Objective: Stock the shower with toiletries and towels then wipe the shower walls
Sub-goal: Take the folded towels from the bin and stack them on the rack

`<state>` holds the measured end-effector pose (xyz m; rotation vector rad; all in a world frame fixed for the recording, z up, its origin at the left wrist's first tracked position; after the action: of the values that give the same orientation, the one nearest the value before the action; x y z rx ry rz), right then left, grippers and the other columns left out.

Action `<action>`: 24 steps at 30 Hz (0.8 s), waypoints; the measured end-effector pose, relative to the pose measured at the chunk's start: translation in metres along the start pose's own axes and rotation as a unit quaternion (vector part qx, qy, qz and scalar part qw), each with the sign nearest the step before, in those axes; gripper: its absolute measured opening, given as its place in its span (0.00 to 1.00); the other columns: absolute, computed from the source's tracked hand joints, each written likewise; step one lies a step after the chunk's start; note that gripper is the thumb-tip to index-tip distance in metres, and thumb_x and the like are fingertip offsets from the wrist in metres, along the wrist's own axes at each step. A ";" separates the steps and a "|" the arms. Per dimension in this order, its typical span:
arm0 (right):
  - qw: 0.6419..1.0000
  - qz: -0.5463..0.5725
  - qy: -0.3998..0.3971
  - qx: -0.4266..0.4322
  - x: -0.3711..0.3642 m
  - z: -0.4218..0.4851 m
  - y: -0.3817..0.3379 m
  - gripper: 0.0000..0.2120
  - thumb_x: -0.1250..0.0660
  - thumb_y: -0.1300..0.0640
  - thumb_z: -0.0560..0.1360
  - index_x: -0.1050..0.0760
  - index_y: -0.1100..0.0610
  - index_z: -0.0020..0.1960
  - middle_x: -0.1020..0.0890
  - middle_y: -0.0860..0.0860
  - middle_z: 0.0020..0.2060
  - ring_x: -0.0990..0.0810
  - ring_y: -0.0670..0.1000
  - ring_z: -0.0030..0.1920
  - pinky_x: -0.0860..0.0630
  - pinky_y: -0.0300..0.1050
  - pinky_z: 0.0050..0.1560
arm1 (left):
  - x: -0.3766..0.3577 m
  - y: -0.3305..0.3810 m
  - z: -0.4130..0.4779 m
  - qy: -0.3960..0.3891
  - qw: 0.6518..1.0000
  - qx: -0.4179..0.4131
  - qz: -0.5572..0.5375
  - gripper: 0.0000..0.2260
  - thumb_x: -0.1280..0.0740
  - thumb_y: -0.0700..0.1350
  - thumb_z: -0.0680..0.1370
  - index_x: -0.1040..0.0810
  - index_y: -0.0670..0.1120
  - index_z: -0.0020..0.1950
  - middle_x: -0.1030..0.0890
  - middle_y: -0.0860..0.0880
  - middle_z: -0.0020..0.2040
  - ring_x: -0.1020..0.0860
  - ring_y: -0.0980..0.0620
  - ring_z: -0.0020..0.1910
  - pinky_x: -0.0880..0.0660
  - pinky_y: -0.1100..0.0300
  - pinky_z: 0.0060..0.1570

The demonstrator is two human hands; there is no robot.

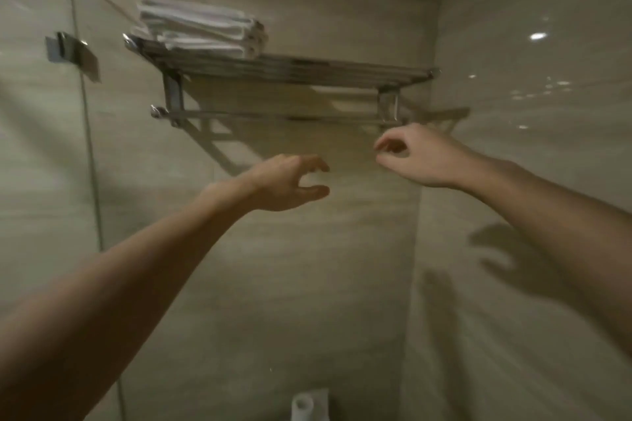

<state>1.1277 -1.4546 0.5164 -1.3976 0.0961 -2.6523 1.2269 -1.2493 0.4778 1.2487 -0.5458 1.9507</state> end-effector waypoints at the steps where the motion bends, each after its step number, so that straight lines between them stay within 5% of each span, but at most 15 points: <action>1: 1.000 -0.005 -0.021 -0.020 -0.006 -0.024 0.016 0.15 0.34 0.48 0.77 0.19 0.51 0.61 0.16 0.50 0.57 0.19 0.51 0.59 0.24 0.45 0.61 | -0.024 0.015 -0.001 -0.023 1.000 -0.001 -0.020 0.23 0.35 0.61 0.79 0.29 0.54 0.72 0.23 0.49 0.69 0.24 0.48 0.66 0.25 0.50 0.63; 5: 0.990 -0.023 -0.094 -0.098 -0.036 -0.128 0.072 0.15 0.34 0.50 0.77 0.19 0.52 0.61 0.16 0.51 0.58 0.19 0.52 0.59 0.25 0.44 0.61 | -0.127 0.077 -0.019 -0.118 0.989 -0.004 -0.089 0.22 0.34 0.59 0.80 0.27 0.52 0.71 0.21 0.47 0.65 0.22 0.47 0.63 0.26 0.54 0.61; 9: 0.964 0.099 -0.124 -0.213 -0.082 -0.236 0.105 0.10 0.30 0.54 0.77 0.17 0.53 0.57 0.15 0.48 0.51 0.18 0.46 0.52 0.27 0.37 0.56 | -0.233 0.128 -0.054 -0.228 0.964 -0.007 -0.136 0.22 0.34 0.57 0.80 0.27 0.49 0.71 0.21 0.46 0.65 0.22 0.47 0.61 0.26 0.55 0.60; 13: 0.916 0.186 -0.146 -0.324 -0.133 -0.341 0.126 0.10 0.30 0.53 0.77 0.17 0.52 0.57 0.15 0.47 0.50 0.18 0.46 0.52 0.24 0.40 0.59 | -0.324 0.165 -0.103 -0.317 0.929 0.025 -0.187 0.20 0.34 0.54 0.81 0.26 0.47 0.70 0.22 0.46 0.64 0.22 0.46 0.60 0.26 0.55 0.58; 20: 0.786 0.231 -0.113 -0.562 -0.213 -0.581 0.135 0.06 0.31 0.61 0.78 0.19 0.50 0.47 0.18 0.47 0.42 0.20 0.48 0.45 0.24 0.46 0.56 | -0.470 0.205 -0.253 -0.463 0.853 0.032 -0.236 0.17 0.33 0.54 0.79 0.22 0.45 0.64 0.18 0.48 0.59 0.20 0.47 0.58 0.24 0.55 0.57; 24: 0.660 0.225 -0.119 -0.707 -0.245 -0.722 0.102 0.05 0.31 0.62 0.77 0.18 0.54 0.50 0.18 0.51 0.42 0.20 0.52 0.45 0.21 0.49 0.54 | -0.532 0.228 -0.337 -0.549 0.802 0.006 -0.237 0.15 0.32 0.50 0.80 0.22 0.46 0.65 0.20 0.48 0.54 0.23 0.51 0.52 0.28 0.59 0.52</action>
<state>0.6793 -1.5238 -0.1044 -1.5048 2.4535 -1.6167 0.9866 -1.3531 -0.1382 2.2199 -0.6575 0.6609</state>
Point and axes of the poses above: each hand's wrist, its own z-axis towards the middle knuckle, its own x-axis out of the back of the hand, y = z × x, the point moved 3 cm from there along z, towards the middle knuckle
